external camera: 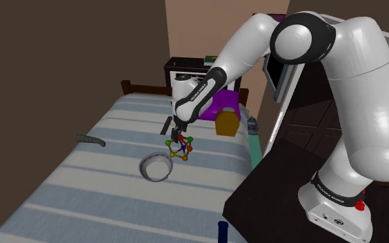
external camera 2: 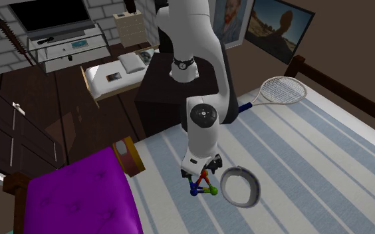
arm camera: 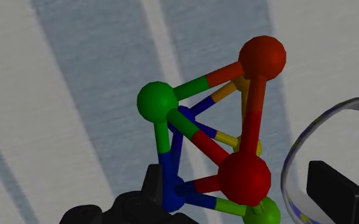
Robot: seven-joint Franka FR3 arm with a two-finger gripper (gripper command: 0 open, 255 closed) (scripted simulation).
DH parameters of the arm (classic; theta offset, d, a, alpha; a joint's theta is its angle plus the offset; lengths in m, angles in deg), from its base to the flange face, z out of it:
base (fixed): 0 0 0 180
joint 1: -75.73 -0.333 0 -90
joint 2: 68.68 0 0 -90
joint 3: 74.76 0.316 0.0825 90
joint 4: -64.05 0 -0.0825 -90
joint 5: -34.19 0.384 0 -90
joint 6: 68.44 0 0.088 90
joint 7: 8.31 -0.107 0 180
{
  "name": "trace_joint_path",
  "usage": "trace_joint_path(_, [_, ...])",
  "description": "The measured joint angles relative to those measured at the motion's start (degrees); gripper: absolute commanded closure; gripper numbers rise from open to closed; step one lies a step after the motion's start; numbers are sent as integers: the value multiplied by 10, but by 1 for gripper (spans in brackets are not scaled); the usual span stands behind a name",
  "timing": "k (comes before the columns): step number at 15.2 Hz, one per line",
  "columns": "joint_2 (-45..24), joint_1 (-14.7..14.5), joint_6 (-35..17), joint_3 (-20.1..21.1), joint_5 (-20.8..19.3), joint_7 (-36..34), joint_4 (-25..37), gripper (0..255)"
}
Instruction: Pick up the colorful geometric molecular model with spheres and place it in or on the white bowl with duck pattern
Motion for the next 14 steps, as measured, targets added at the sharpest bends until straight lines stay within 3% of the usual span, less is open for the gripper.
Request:
trace_joint_path(9, [-18, -2, -11, -2, -2, -1, 8, 0])
trace_joint_path(10, [-18, -2, -11, -2, -2, -1, 8, 255])
trace_joint_path(14, [-18, -2, -11, -2, -2, -1, 8, 255])
